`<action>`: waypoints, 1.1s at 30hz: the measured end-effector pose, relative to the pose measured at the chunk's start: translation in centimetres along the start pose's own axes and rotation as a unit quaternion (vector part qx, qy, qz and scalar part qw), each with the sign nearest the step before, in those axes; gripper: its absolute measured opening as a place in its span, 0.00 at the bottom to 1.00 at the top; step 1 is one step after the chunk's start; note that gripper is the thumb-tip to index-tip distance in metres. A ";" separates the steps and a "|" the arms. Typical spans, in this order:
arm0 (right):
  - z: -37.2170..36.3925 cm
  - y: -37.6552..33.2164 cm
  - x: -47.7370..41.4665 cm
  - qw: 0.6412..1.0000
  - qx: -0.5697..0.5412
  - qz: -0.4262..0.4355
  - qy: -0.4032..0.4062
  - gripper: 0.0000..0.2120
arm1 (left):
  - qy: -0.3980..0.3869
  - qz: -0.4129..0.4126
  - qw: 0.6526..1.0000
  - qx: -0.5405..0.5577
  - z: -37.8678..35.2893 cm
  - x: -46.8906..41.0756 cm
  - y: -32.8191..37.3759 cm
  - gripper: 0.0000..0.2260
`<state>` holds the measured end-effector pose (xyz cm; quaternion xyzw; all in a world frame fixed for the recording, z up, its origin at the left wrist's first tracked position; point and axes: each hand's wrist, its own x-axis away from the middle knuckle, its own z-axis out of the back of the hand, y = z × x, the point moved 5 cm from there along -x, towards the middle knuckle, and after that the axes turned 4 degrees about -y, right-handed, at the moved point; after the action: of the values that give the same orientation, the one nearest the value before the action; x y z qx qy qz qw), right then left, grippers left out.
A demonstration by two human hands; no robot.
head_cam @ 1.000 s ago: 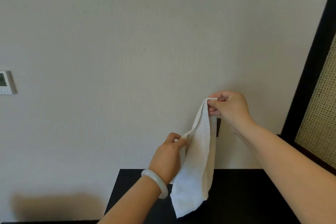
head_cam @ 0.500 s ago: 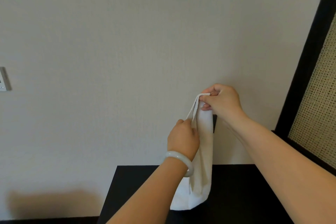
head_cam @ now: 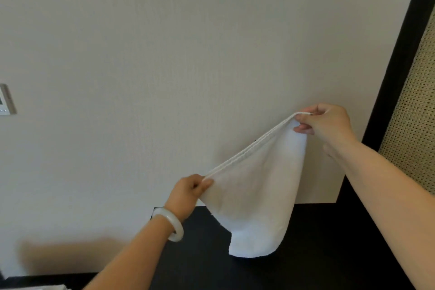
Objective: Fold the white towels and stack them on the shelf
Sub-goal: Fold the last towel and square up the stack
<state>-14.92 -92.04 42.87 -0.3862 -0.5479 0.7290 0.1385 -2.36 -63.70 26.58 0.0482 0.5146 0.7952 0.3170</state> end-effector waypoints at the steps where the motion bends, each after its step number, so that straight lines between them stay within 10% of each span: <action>1: 0.8 0.6 0.0 1.000 0.005 -0.014 -0.003 0.09 | 0.011 -0.016 1.000 -0.008 1.7 -0.4 1.2 0.12; 8: 4.0 4.9 0.7 0.911 0.312 -0.150 -0.223 0.03 | -0.052 -0.049 0.968 -0.241 10.4 -3.1 9.6 0.08; 23: 3.4 4.2 0.5 0.937 0.119 -0.122 -0.306 0.10 | -0.100 -0.075 0.969 -0.212 14.0 -1.6 8.8 0.06; 33: -1.7 5.3 0.9 0.990 -0.039 -0.045 -0.130 0.03 | 0.030 -0.125 0.932 -0.339 16.1 -2.1 8.9 0.10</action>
<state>-13.17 -92.22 37.49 -0.2684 -0.6059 0.7443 0.0832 1.69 -54.58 42.17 -0.1509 0.2252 0.8774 0.3959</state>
